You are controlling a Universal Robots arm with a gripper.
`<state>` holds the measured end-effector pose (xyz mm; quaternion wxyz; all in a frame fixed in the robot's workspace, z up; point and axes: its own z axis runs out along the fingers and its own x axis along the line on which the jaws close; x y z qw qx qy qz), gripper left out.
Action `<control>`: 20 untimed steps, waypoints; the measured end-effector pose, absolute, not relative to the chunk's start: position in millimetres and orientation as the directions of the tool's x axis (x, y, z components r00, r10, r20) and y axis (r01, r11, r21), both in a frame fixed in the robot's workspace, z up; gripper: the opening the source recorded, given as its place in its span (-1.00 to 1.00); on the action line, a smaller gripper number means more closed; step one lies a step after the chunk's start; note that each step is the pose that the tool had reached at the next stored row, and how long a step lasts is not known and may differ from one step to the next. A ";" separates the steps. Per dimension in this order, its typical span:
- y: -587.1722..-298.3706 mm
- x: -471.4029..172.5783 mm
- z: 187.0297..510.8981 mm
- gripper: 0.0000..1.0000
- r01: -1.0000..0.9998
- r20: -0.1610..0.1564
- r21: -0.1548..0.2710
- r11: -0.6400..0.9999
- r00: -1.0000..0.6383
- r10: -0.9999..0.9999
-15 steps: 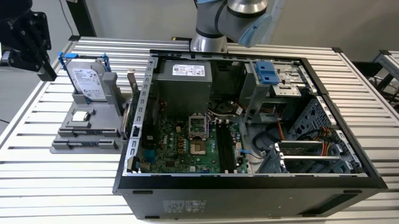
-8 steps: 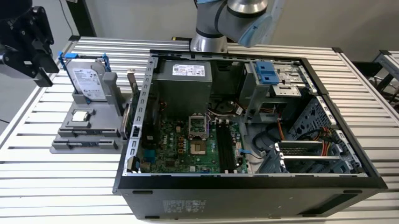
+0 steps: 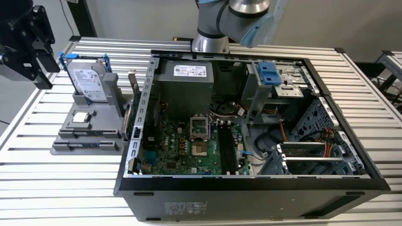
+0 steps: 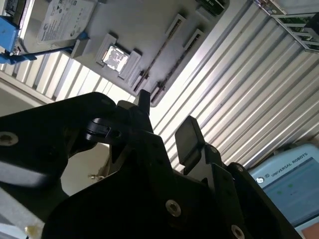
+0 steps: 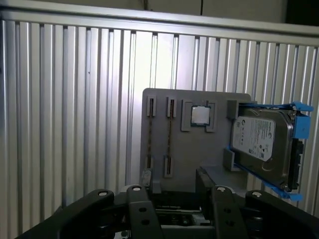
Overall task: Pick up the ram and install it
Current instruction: 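Pick up the ram and move it above insertion slot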
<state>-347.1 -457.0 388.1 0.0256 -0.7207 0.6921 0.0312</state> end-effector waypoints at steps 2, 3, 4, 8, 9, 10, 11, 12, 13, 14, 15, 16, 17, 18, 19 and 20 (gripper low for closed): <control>-456.9 -347.1 386.2 1.00 -0.999 -0.080 0.006 -0.041 0.040 -0.996; -456.9 -347.1 385.2 1.00 -0.999 -0.080 0.006 -0.041 0.040 -0.996; -457.0 -347.1 384.0 1.00 -0.999 -0.080 0.006 -0.041 0.040 -0.996; -457.0 -347.0 379.6 1.00 -0.999 -0.079 0.006 -0.039 0.039 -0.996; -457.0 -347.0 378.5 1.00 -0.999 -0.079 0.006 -0.039 0.038 -0.996; -457.0 -347.0 377.4 1.00 -0.999 -0.079 0.006 -0.038 0.038 -0.996; -457.0 -347.0 376.4 1.00 -0.999 -0.079 0.006 -0.038 0.038 -0.996; -456.9 -347.0 375.4 1.00 -0.999 -0.079 0.006 -0.038 0.037 -0.996; -456.9 -347.1 374.4 1.00 -0.999 -0.079 0.006 -0.038 0.037 -0.996; -457.0 -347.1 373.4 1.00 -0.999 -0.079 0.006 -0.038 0.037 -0.996; -457.0 -347.1 372.5 1.00 -0.999 -0.079 0.006 -0.037 0.037 -0.996; -456.9 -347.1 371.5 1.00 -0.999 -0.079 0.006 -0.037 0.037 -0.996; -457.0 -347.1 370.7 1.00 -0.999 -0.079 0.006 -0.037 0.037 -0.996; -457.0 -347.1 369.8 1.00 -0.999 -0.079 0.006 -0.037 0.037 -0.996; -457.0 -347.1 368.8 1.00 -0.999 -0.079 0.006 -0.037 0.036 -0.996; -457.0 -347.1 367.9 1.00 -0.999 -0.079 0.006 -0.037 0.036 -0.996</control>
